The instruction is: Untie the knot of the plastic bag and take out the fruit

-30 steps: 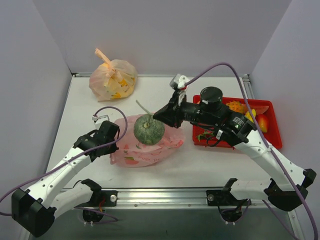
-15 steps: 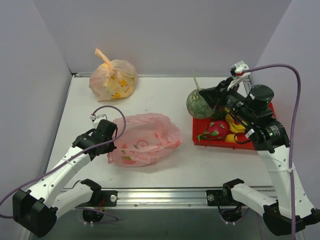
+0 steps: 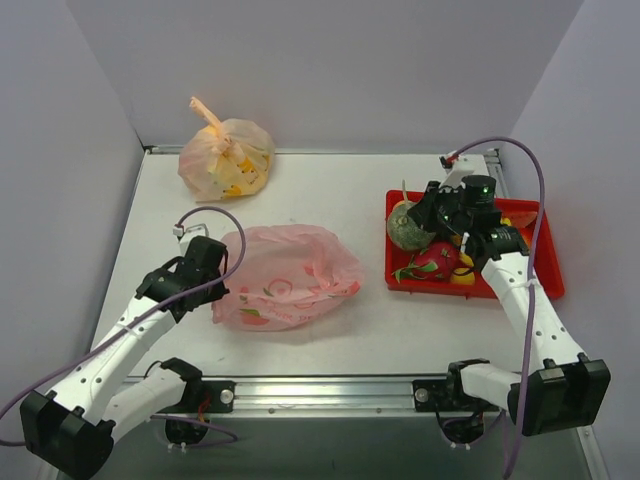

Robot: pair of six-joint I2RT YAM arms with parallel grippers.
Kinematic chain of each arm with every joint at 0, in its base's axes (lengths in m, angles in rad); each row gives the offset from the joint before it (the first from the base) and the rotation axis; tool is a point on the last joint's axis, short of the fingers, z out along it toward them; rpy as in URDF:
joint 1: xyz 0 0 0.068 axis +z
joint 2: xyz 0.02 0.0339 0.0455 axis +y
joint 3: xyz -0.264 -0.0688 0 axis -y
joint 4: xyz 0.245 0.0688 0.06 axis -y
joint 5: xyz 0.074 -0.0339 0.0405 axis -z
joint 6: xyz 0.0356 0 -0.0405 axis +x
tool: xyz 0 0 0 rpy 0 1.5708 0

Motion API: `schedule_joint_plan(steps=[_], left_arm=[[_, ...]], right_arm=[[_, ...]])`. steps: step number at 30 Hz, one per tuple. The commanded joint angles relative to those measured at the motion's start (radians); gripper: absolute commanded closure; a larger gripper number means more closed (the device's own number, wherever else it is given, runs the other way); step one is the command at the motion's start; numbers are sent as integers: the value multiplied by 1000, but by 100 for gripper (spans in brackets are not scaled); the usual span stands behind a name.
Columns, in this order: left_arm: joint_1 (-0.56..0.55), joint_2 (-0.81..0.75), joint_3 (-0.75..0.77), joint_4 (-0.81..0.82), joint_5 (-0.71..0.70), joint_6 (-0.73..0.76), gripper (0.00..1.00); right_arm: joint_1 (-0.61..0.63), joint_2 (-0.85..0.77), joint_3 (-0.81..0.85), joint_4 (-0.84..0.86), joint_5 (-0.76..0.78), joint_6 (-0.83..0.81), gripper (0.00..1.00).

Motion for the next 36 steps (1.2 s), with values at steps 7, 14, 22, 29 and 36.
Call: schedule_joint_plan(steps=[7,14,22,29,36], left_arm=[[32,-52,57,-38,-107,-14,100],[118,-89,86,-31,-211,17,100],[231,-127,16,-8,-262,18,97],[314,-201,26,-3,-172,40,88],[279,-287,158,-141,-90,37,7]], right_arm=[[-15,-75,-255,89,211,212,100],[-20,-112,-270,-9,328,307,92],[-17,-277,-149,-203,319,324,19],[-18,-467,43,-392,388,263,0],[-20,-687,74,-420,503,225,0]])
